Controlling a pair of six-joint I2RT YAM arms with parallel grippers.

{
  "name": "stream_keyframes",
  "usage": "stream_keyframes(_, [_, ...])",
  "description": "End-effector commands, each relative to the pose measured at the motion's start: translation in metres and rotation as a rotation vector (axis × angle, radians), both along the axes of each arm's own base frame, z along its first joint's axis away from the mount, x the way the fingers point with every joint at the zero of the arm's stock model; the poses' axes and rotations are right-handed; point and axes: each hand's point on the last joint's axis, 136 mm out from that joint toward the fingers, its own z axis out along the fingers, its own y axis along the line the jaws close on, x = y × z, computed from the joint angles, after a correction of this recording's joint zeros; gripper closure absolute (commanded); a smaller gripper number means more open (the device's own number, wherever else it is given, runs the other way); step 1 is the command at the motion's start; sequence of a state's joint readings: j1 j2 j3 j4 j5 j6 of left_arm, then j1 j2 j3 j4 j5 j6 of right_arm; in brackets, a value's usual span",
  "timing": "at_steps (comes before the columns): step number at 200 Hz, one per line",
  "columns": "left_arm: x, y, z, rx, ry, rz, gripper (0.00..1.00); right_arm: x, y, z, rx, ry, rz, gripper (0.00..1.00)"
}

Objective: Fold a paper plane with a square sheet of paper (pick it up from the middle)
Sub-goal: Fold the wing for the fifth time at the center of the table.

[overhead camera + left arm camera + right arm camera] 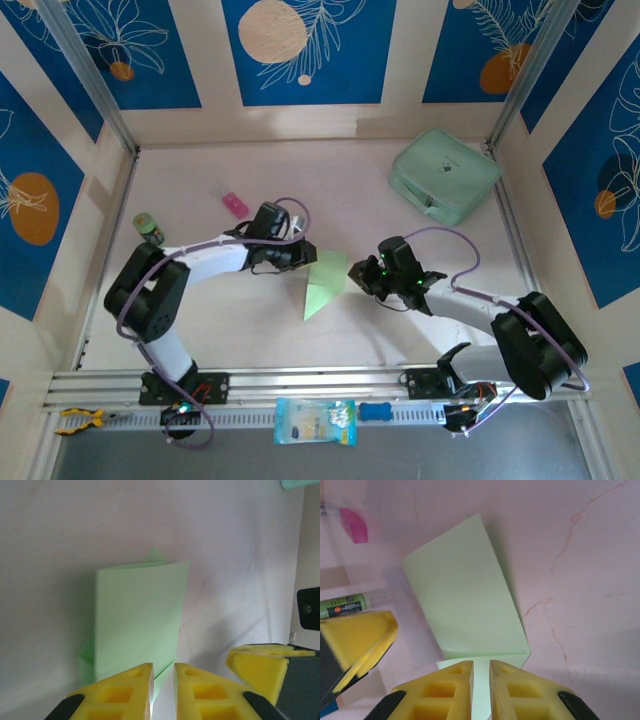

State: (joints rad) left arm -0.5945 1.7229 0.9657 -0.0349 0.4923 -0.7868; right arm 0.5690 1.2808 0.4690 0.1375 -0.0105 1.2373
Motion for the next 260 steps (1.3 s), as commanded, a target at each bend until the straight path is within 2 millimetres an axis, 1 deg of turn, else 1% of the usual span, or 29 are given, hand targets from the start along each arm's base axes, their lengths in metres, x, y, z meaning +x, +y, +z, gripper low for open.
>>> stream_keyframes(1, [0.003,-0.010,-0.003,-0.005,0.015,-0.030,0.83,-0.002,0.009,0.012,0.028,-0.045,0.078,0.83])
stream_keyframes(33, [0.004,-0.011,-0.020,0.028,0.049,-0.040,0.84,-0.003,0.014,0.012,0.035,-0.049,0.118,0.83])
stream_keyframes(69, [0.000,-0.003,-0.045,0.093,0.092,-0.038,0.86,-0.004,0.019,0.008,0.044,-0.032,0.150,0.81])
stream_keyframes(108, [-0.015,0.004,-0.070,0.115,0.144,-0.053,0.89,-0.006,0.023,0.001,0.049,0.014,0.191,0.80])
stream_keyframes(130, [-0.025,0.009,-0.081,0.123,0.166,-0.069,0.90,-0.007,0.023,-0.003,0.048,0.044,0.207,0.76])
stream_keyframes(145, [-0.032,0.010,-0.084,0.112,0.177,-0.085,0.91,-0.008,0.021,-0.006,0.046,0.059,0.211,0.74])
stream_keyframes(176, [-0.042,0.012,-0.086,0.092,0.191,-0.106,0.91,-0.013,0.012,-0.016,0.023,0.111,0.191,0.70])
stream_keyframes(180, [-0.043,0.012,-0.086,0.090,0.192,-0.108,0.91,-0.014,0.011,-0.017,0.021,0.117,0.190,0.69])
stream_keyframes(187, [-0.043,0.012,-0.086,0.089,0.191,-0.109,0.92,-0.014,0.010,-0.019,0.018,0.123,0.186,0.67])
stream_keyframes(210, [-0.042,0.011,-0.084,0.084,0.189,-0.109,0.92,-0.015,0.008,-0.022,0.017,0.138,0.185,0.67])
stream_keyframes(260, [-0.041,0.009,-0.082,0.075,0.187,-0.107,0.92,-0.015,0.014,-0.026,0.034,0.153,0.212,0.66])
